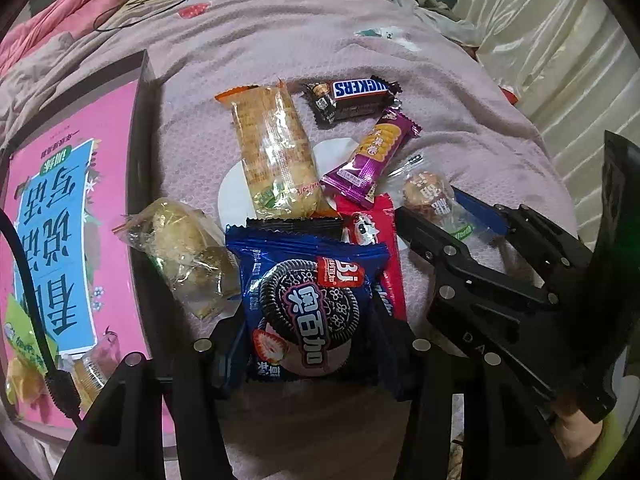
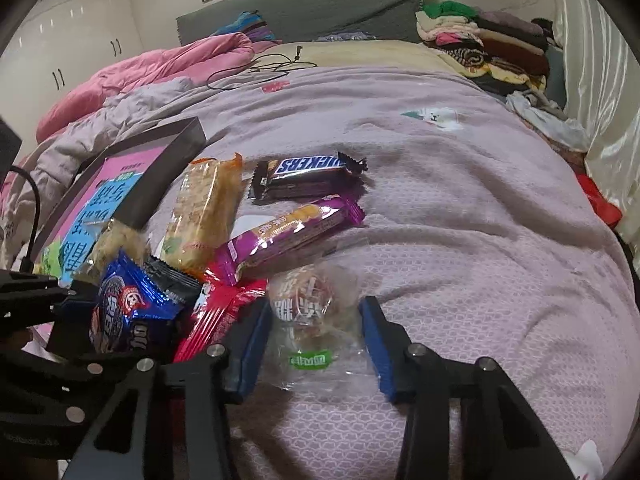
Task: Organize snacks
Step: 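Grasp the blue biscuit pack with the left tool while the right grasps a bread-roll bag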
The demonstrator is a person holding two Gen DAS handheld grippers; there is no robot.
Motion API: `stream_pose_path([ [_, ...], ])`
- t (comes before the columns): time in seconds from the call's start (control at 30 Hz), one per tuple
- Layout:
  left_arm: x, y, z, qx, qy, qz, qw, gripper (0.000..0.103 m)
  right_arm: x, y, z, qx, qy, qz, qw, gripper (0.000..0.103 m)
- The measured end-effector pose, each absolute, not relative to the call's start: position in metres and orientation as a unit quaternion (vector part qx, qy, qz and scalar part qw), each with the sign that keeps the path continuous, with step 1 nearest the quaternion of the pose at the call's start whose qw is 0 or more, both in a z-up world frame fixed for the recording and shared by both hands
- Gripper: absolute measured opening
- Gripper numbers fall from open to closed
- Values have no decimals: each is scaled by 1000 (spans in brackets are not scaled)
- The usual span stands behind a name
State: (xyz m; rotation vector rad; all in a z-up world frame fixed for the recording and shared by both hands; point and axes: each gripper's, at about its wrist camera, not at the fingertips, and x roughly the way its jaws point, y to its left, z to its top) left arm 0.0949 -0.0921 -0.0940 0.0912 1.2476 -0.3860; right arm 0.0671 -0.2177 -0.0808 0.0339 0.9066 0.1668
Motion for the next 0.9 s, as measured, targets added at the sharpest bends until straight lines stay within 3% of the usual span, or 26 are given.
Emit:
stream_pose_path([
  [0.9,78,-77,-58,26,555,-208,805,53,31,-241,-39,96,362,90,923,42],
])
